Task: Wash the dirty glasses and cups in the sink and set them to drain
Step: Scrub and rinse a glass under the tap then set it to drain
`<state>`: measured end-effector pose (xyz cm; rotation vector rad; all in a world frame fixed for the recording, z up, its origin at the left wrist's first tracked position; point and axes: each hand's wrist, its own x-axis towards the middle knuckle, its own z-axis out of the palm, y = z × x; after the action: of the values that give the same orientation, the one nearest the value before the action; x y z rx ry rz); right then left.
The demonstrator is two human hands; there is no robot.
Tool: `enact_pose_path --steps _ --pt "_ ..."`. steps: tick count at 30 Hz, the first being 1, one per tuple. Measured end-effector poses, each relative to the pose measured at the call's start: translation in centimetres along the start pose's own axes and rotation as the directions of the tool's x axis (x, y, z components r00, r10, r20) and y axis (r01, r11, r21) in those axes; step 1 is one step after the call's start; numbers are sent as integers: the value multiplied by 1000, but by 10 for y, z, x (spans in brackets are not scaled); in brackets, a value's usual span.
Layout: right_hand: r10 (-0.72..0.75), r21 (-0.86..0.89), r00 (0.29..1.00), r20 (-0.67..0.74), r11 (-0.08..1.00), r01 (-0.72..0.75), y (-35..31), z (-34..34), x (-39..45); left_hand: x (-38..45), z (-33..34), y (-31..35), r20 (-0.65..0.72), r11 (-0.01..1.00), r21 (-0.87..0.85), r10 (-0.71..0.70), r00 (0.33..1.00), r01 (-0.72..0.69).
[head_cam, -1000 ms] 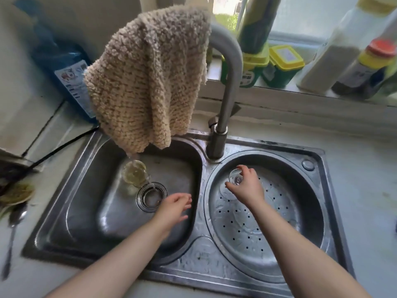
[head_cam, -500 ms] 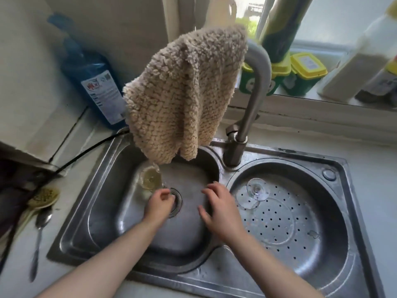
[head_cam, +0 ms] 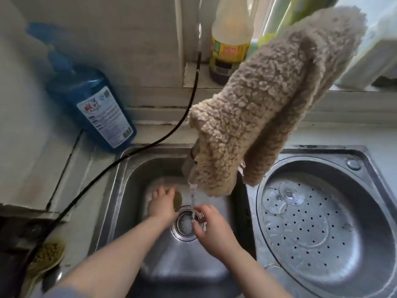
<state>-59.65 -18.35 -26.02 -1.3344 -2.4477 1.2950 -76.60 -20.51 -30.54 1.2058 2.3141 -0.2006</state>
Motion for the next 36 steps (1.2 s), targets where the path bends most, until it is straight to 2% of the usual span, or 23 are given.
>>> enact_pose_path --steps 3,7,10,13,16,18,21,23,25,27,29,33,36 --pt "22 7 1000 -8 1000 -22 2 1 5 -9 -4 -2 -31 990 43 135 990 -133" --pt "-4 -32 1000 12 999 5 7 1 -5 -36 -10 7 -64 953 -56 295 953 -299" --pt "-160 -125 987 -29 980 156 9 -5 -14 -55 -23 15 -73 908 -216 353 933 -360" --pt "-417 -368 906 -74 856 364 6 -17 -20 -66 -37 15 -77 887 -304 340 937 -347" --pt "-552 -493 834 15 722 486 -9 -26 -23 -74 -51 15 -64 869 -322 375 925 -375" --pt "-561 -489 825 69 702 518 -20 -31 -21 -79 -60 14 -39 856 -343 399 916 -387" --pt "-465 -313 879 109 823 474 -30 -44 -15 -85 -67 10 -31 795 -480 408 912 -372" --pt "-377 -191 918 124 899 395 -33 -53 -13 -87 -65 2 -19 710 -637 374 927 -299" --pt "-272 2 947 169 961 276 -36 -63 -13 -91 -62 -4 23 619 -760 333 943 -200" --pt "-200 166 951 235 972 164 -37 -73 -11 -94 -55 -7 104 505 -861 301 948 -66" --pt "-169 234 953 251 966 109 -38 -81 -7 -99 -50 -7 167 407 -913 293 942 35" --pt "-107 430 953 282 903 -26 -41 -87 -5 -111 -51 2 191 338 -937 299 935 83" --pt "-128 387 953 276 922 11 -45 -90 -6 -117 -54 4 181 327 -941 282 942 83"
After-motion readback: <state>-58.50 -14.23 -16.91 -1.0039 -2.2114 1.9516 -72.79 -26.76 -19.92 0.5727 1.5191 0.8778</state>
